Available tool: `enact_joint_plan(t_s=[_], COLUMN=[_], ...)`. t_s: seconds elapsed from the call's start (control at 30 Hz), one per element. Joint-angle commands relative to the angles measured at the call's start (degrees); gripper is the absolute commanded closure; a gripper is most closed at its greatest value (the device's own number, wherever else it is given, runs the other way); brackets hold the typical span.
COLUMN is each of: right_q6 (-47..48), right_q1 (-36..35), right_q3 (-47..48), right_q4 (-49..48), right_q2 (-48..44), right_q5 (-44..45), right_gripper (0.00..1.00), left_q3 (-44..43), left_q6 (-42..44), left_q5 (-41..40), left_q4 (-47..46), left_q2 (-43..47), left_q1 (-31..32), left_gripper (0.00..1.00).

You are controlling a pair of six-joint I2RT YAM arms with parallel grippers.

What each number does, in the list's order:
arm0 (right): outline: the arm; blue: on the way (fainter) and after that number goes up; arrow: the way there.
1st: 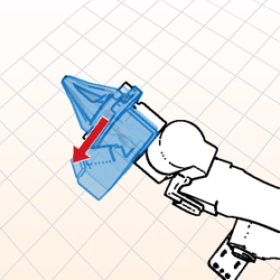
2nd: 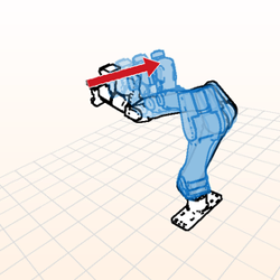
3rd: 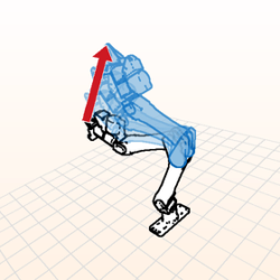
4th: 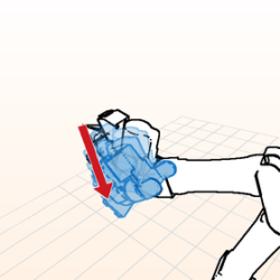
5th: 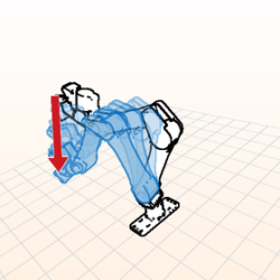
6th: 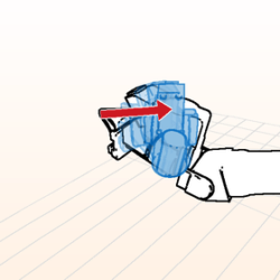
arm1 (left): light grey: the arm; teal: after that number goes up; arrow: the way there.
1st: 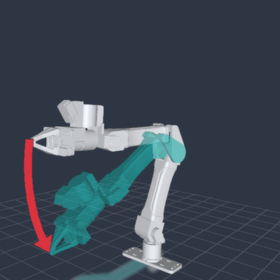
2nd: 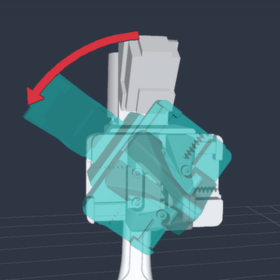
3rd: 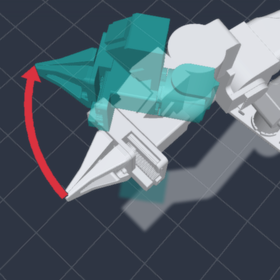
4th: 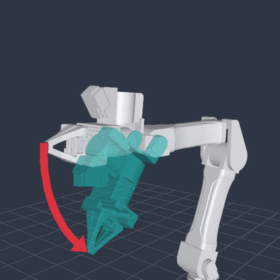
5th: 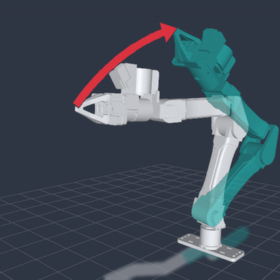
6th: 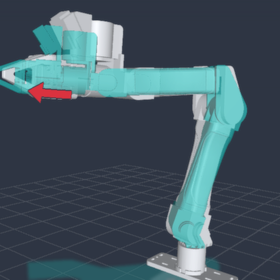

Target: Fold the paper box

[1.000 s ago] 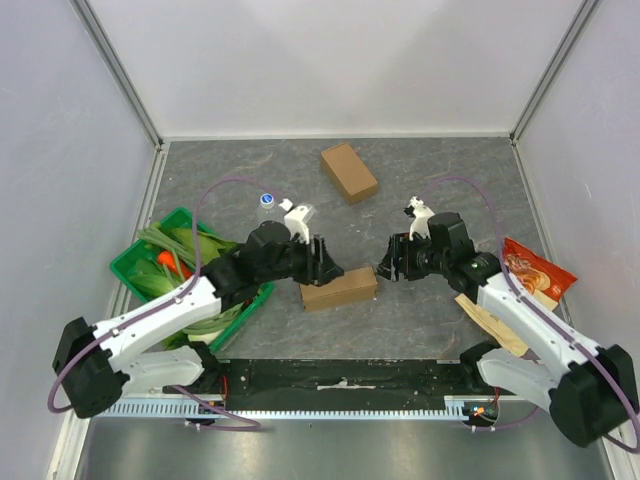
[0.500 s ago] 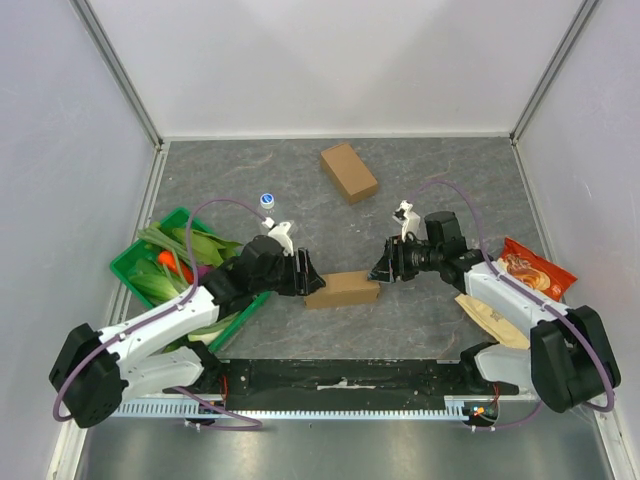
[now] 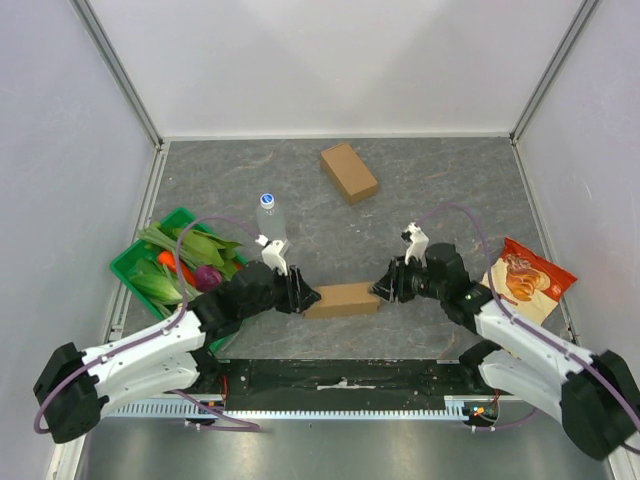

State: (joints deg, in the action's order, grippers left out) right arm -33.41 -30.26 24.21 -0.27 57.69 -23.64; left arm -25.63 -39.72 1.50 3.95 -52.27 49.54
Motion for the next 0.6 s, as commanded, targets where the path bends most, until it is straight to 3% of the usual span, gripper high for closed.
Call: enact_joint_plan(t_s=[0.0, 0.2, 0.33, 0.43, 0.57], right_q6=[-9.0, -12.6, -11.2, -10.9, -10.8], right_q1=[-3.6, -3.7, -3.6, -3.7, -3.8], right_q3=[-7.8, -13.2, -9.8, -7.9, -9.3], right_q4=[8.8, 7.5, 8.1, 8.5, 8.6], right_q2=[-9.2, -14.9, -11.6, -10.8, -11.7], right_q5=[-0.4, -1.6, 1.0, 2.0, 2.5], right_gripper=[0.53, 0.48, 0.48, 0.49, 0.52], left_q3=[6.4, 7.0, -6.2, -15.6, -16.6], left_q6=[-7.3, -7.1, -2.5, -3.3, -7.1], left_q5=[2.8, 0.6, -3.7, -8.0, -7.2], left_q4=[7.1, 10.9, 19.0, 30.3, 37.5], left_q2=[2.9, 9.5, 7.0, 4.6, 4.8], left_q1=[5.1, 5.9, 5.9, 5.7, 5.7], left_gripper=[0.51, 0.46, 0.34, 0.32, 0.32])
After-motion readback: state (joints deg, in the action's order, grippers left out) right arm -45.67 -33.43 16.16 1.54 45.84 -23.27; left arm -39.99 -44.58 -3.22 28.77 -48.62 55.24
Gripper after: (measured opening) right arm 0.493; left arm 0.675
